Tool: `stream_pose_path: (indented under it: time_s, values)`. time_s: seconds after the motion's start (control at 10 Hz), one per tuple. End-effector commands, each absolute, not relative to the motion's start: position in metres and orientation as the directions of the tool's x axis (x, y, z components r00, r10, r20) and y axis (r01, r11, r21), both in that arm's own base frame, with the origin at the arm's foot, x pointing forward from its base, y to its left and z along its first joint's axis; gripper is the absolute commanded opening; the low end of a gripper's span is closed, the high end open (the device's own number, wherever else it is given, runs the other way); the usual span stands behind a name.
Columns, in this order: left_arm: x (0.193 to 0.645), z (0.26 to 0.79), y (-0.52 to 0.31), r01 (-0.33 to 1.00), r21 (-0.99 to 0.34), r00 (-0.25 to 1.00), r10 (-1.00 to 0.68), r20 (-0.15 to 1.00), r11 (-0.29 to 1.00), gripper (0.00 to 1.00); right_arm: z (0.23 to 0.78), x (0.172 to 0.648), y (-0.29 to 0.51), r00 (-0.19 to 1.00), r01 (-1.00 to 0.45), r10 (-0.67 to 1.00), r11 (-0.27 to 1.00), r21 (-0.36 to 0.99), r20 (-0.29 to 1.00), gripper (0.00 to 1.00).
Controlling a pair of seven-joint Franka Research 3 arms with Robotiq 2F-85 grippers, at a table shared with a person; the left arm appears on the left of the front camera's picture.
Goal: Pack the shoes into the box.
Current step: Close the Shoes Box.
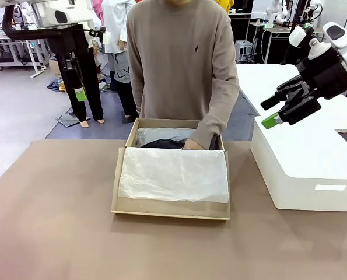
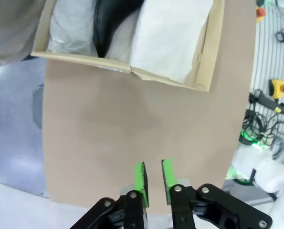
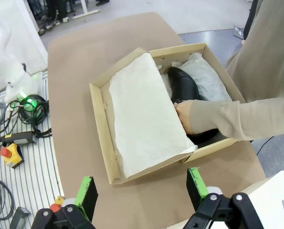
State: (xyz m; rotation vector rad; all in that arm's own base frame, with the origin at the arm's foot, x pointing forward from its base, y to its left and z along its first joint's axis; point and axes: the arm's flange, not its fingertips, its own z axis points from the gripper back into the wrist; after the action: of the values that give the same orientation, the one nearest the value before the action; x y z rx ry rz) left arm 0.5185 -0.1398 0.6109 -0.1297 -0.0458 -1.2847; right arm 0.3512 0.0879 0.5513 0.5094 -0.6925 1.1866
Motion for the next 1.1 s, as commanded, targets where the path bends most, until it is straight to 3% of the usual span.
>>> stream_pose_path:
  time_s: [0.0,0.5,0.7,1.0]
  values:
    - [0.519,0.609,-0.137,0.973,-0.068,0.226,-0.968,0.111,0.22,0.0,0.551,0.354,0.089,0.186,-0.959,0.641,0.284,-0.005,0.745,1.0]
    - [0.519,0.608,-0.141,0.968,-0.072,0.246,-0.963,0.107,0.239,0.0,0.551,0.354,0.089,0.186,-0.959,0.641,0.284,-0.005,0.745,1.0]
    - [0.52,0.596,-0.124,0.983,-0.175,-0.021,-0.98,0.197,-0.056,0.0,0.551,0.354,0.089,0.186,-0.959,0.641,0.284,-0.005,0.745,1.0]
    - [0.524,0.587,-0.102,0.966,-0.195,-0.115,-0.957,0.268,-0.171,0.0,0.551,0.354,0.089,0.186,-0.959,0.641,0.284,-0.005,0.745,1.0]
